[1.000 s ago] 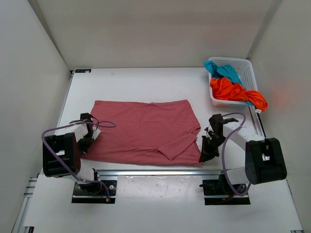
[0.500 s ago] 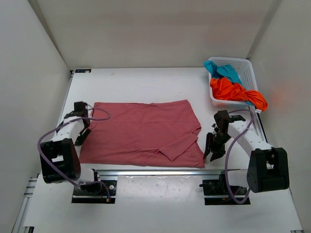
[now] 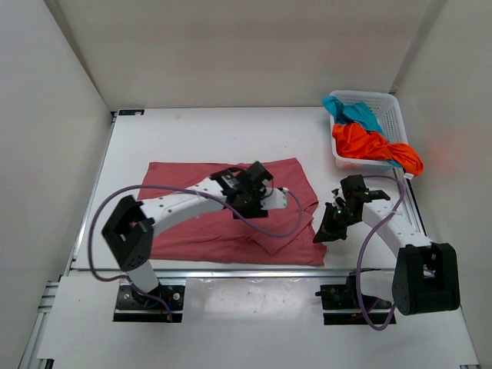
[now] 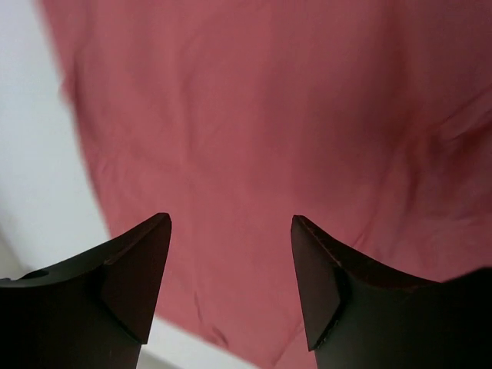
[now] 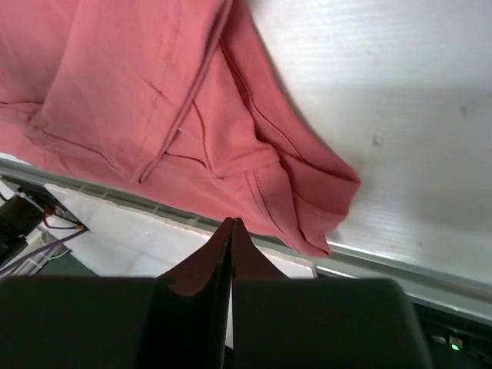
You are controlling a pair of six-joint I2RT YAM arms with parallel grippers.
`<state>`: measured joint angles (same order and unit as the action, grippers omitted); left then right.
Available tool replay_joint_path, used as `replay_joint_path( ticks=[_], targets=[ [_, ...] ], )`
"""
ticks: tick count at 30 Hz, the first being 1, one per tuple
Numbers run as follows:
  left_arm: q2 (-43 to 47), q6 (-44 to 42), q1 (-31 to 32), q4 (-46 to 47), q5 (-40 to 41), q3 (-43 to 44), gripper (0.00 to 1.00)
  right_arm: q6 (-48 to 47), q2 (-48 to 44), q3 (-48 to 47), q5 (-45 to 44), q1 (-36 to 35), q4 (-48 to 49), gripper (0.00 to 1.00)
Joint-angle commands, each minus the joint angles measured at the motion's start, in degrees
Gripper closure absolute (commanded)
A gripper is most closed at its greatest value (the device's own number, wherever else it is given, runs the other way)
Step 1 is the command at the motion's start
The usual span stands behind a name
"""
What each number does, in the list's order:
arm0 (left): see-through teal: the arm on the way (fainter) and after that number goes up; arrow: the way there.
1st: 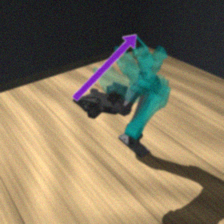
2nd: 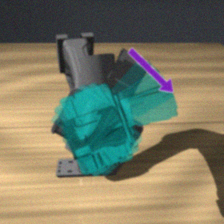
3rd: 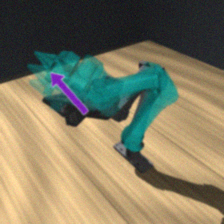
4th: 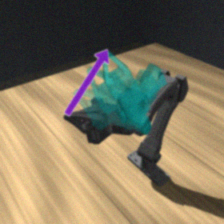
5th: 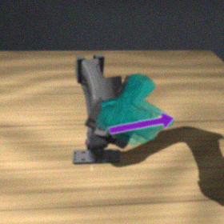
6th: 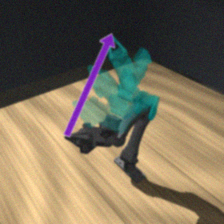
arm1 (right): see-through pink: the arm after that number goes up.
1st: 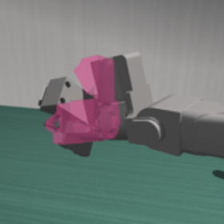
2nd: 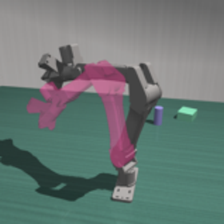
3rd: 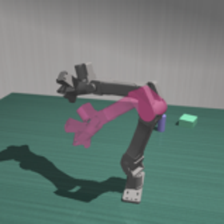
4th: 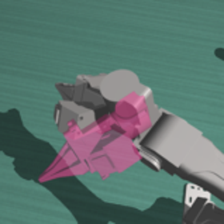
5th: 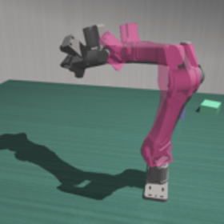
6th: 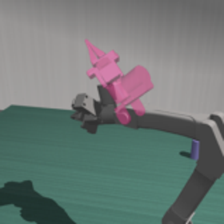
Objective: Fold and stack the t-shirts
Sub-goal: Fold the flattened tshirt in 1/3 of the way
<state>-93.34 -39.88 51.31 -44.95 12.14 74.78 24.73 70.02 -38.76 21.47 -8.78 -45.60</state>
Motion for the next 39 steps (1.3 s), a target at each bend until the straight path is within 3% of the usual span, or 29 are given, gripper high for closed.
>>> replay_joint_path(
  ticks=[1,4,19,25,32,39],
  targets=[
    [-4.2,-1.6,5.7,-0.8,-12.7,4.3,0.26,0.9,0.9,0.7,3.6,0.8,5.1,1.0],
    [-6.7,-3.4,11.3,2.7,-16.2,2.7,0.28,-0.1,1.6,1.1,4.2,-1.1,6.3,0.99],
    [-9.5,-7.0,15.3,8.7,-26.5,-0.9,0.31,1.1,-0.9,7.8,5.7,-1.2,10.4,0.98],
    [-10.5,-9.7,16.2,8.8,-27.1,-1.2,0.31,0.8,1.8,7.6,5.8,-2.4,11.4,0.99],
    [-12.5,-8.5,15.8,10.9,-25.9,-1.7,0.42,0.6,3.3,8.3,5.9,-2.6,12.1,0.99],
    [-13.4,-12.5,15.7,8.6,-25.9,-2.6,0.37,0.2,3.1,8.3,6.0,-1.1,11.6,0.99]
  ],
)
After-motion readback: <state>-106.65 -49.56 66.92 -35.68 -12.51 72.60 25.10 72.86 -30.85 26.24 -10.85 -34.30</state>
